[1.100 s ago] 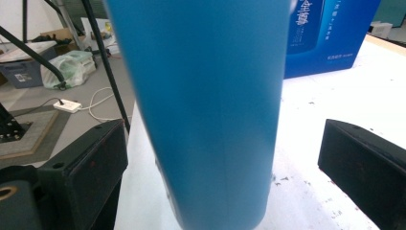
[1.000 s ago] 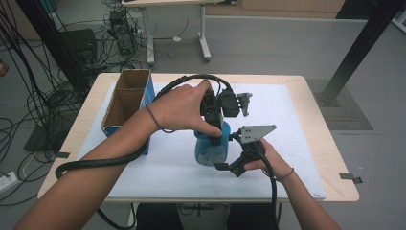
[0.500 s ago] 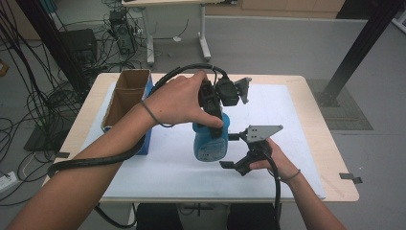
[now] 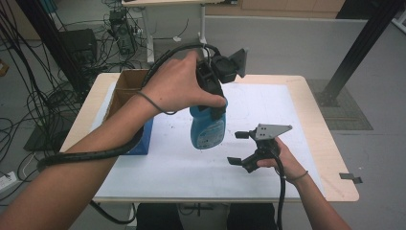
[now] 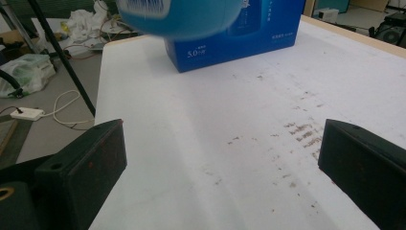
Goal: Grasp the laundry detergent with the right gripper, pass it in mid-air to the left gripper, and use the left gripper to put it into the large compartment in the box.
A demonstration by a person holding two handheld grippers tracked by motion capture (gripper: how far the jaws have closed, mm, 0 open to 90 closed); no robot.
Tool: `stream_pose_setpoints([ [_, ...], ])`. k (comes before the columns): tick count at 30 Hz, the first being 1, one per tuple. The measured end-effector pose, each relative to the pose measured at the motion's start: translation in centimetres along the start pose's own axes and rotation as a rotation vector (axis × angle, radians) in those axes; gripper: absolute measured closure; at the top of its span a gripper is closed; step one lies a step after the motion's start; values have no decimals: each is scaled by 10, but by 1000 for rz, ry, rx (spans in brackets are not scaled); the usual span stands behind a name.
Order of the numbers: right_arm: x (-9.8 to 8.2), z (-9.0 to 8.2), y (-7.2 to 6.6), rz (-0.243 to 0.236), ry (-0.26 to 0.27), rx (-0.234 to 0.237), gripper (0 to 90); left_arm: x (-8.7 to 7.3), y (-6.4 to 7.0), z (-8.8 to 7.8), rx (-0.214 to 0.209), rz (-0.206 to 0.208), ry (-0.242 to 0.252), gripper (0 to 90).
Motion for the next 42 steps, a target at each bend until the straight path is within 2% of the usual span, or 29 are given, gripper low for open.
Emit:
stream_pose_setpoints([
  [2,-1,0,1,4,1,-7,25,-1,-5,-6,-2,-19,5,367],
  [4,-2,-1,1,9,1,-14,25,-2,-10,-11,0,-65,17,367],
  [5,-2,-1,2,12,0,-14,24,-3,-12,-14,4,-63,17,367],
  [6,-3,-1,2,12,-1,-17,24,-4,-15,-17,7,-104,20,367],
  [8,-3,-1,2,14,-5,-21,24,-4,-17,-23,23,-110,24,367],
  [9,-3,-1,2,14,-6,-28,24,-4,-22,-27,34,-150,25,367],
  [10,-3,-1,2,14,-6,-28,24,-4,-22,-27,34,-150,25,367],
  [11,-3,-1,3,16,-1,-30,24,-5,-27,-33,47,-198,26,367],
  [13,-2,-2,3,17,4,-37,24,-5,-29,-36,52,-194,27,367],
  [14,-2,-2,3,22,6,-38,23,-6,-31,-37,53,-206,28,367],
  [15,-2,-2,3,22,8,-45,24,-7,-36,-42,57,-239,34,368],
  [16,-2,-2,3,22,8,-45,24,-7,-36,-42,57,-239,34,367],
  [17,-2,-2,4,24,6,-45,24,-9,-42,-47,62,-279,40,367],
  [20,-1,-2,4,23,8,-50,23,-11,-46,-52,69,-299,45,367],
  [21,-1,-2,4,24,10,-51,23,-14,-52,-55,71,-336,54,367],
  [22,-1,-2,4,24,10,-51,23,-14,-52,-55,71,-336,54,367],
  [23,-1,-3,4,27,15,-53,23,-18,-58,-59,80,-376,64,367],
  [24,-1,-3,4,27,15,-53,23,-18,-58,-59,80,-376,64,367],
  [29,-1,-3,5,25,17,-57,23,-32,-77,-68,97,-479,84,367],
  [31,0,-4,5,28,18,-59,23,-41,-86,-71,108,-533,93,367],
  [33,0,-5,4,24,21,-61,24,-54,-98,-74,125,-611,111,367],
  [34,0,-5,4,24,21,-61,24,-54,-98,-74,125,-611,111,367],
  [35,0,-5,4,24,23,-64,23,-60,-103,-76,131,-637,112,367],
  [36,0,-6,4,26,25,-64,23,-60,-103,-76,131,-637,112,367],
  [37,0,-6,3,26,22,-68,24,-70,-111,-78,145,-699,115,367],
  [38,0,-6,3,26,22,-68,24,-70,-111,-78,145,-699,115,367],
  [40,0,-6,3,27,21,-71,23,-78,-117,-79,157,-735,112,367],
  [41,0,-6,2,27,22,-73,24,-86,-124,-78,163,-777,111,368],
  [42,0,-6,2,27,22,-73,24,-86,-124,-78,163,-777,111,367],
])
Point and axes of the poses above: each handheld gripper's, and its own axes: z roughly forward along the jaws, x roughly out of its top, y roughly to its right, the point moved 8 cm from there along z, roughly forward along the jaws, and after that the axes turned 7 degrees about z, right-handed, at the moved point
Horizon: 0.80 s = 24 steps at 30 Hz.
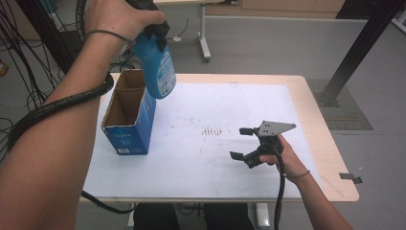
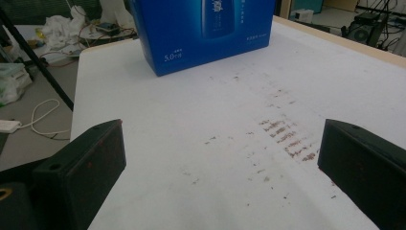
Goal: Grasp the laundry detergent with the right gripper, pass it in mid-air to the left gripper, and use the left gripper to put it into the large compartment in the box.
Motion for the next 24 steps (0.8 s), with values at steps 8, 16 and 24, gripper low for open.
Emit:
stream_pose_setpoints([
  [8,-1,-1,-1,5,10,-15,24,-8,-36,9,42,-143,-38,368],
  [16,-2,1,0,14,9,-20,24,-14,-57,23,100,-243,-78,369],
  [24,1,4,-1,8,16,-20,24,-17,-65,32,143,-297,-103,370],
])
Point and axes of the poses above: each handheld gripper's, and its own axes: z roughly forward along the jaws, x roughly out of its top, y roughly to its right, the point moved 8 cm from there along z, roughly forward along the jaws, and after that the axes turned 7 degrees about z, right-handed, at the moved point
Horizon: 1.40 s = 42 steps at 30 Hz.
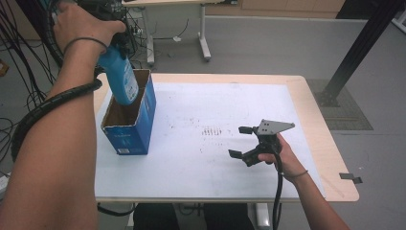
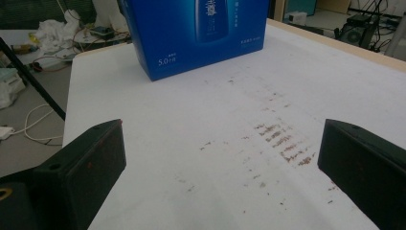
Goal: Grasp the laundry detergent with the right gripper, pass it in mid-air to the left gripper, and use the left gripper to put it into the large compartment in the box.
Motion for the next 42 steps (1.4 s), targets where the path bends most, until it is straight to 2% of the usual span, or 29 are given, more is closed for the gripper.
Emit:
stream_pose_setpoints([
  [3,3,1,-1,-3,3,0,24,1,2,2,15,0,-2,370],
  [11,2,1,0,0,9,-1,24,0,1,9,15,4,-11,370],
  [21,2,2,0,1,6,-3,24,-4,1,35,17,6,-44,370],
  [27,3,1,-1,-1,6,-7,24,-6,-3,47,1,0,-67,371],
  [33,2,0,-1,1,2,-11,24,-8,-4,66,10,3,-100,371],
  [42,1,-2,0,6,2,-14,24,-11,-4,84,9,7,-119,371],
])
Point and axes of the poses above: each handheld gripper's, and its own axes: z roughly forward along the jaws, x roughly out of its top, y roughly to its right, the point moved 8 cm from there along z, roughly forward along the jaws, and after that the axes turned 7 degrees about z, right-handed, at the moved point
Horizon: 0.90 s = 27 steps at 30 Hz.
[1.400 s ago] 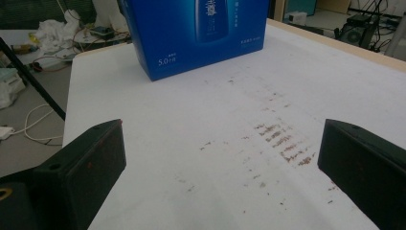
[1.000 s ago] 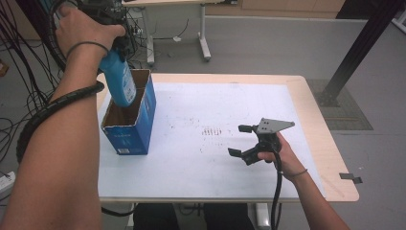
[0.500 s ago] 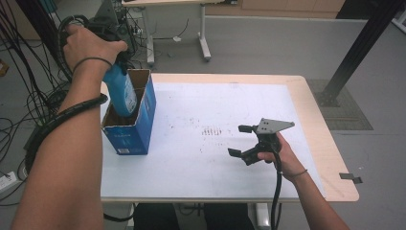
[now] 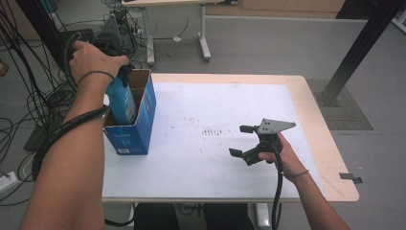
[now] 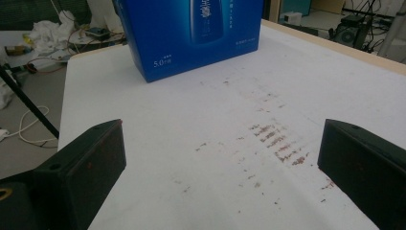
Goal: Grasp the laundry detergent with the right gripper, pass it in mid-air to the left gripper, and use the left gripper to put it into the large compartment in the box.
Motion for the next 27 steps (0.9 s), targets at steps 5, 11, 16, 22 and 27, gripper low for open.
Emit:
stream_pose_setpoints([
  [5,-1,1,0,1,-2,-1,25,1,2,15,0,7,-13,372],
  [11,-2,3,1,2,-1,1,24,1,3,31,-3,12,-31,372],
  [16,-2,3,2,5,0,2,24,1,4,41,-2,15,-42,372],
  [22,-3,4,1,5,-1,4,24,0,6,54,-12,10,-49,372],
  [27,-5,3,2,10,3,4,24,-1,6,68,-16,11,-65,372],
])
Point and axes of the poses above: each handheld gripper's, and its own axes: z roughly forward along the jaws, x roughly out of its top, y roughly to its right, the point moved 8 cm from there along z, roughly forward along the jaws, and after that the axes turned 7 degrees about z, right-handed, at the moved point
